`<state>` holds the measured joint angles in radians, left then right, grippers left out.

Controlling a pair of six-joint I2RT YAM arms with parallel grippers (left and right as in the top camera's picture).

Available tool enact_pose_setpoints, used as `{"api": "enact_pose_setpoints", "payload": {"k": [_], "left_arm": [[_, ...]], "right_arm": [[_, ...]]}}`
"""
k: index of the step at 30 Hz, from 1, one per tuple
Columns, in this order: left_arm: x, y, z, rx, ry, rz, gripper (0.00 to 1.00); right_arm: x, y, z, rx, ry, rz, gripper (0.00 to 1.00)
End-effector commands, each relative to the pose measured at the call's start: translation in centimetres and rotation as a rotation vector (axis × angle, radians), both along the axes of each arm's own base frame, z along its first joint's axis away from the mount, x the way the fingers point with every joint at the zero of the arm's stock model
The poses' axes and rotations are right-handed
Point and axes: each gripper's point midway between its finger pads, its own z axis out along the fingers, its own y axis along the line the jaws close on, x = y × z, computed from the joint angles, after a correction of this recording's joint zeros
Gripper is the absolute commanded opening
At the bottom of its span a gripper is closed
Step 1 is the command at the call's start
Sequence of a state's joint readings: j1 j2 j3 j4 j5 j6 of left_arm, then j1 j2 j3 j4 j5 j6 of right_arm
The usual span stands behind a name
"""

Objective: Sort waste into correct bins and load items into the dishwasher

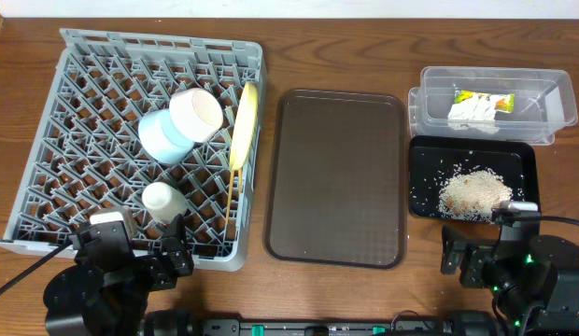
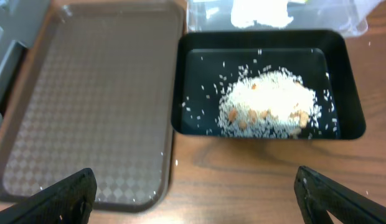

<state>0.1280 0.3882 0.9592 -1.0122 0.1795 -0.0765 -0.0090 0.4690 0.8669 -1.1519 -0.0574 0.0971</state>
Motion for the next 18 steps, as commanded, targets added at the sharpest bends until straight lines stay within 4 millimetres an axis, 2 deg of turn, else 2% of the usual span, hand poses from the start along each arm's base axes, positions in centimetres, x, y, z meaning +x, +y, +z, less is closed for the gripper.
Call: {"api": "enact_pose_setpoints", "payload": {"k": [1, 8, 14, 18], "left_arm": [[0.1, 0.1, -0.2, 0.017, 0.003, -0.004, 0.97], [0.1, 0.1, -0.2, 0.017, 0.003, -0.004, 0.98], [0.1, 0.1, -0.2, 0.017, 0.003, -0.004, 0.98], [0.1, 0.1, -0.2, 0.017, 0.003, -0.004, 0.98]], "right_arm": [[-0.3, -0.5, -0.3, -0.041, -0.004, -0.003, 0.99], [1.3, -0.3, 2.9, -0.044, -0.243, 0.004, 0.99], [3.7, 0.1, 2.2, -0.029, -0.495, 0.016, 0.99], [5.7, 1.1, 1.3, -0.010, -0.698, 0.059, 0.99]]}}
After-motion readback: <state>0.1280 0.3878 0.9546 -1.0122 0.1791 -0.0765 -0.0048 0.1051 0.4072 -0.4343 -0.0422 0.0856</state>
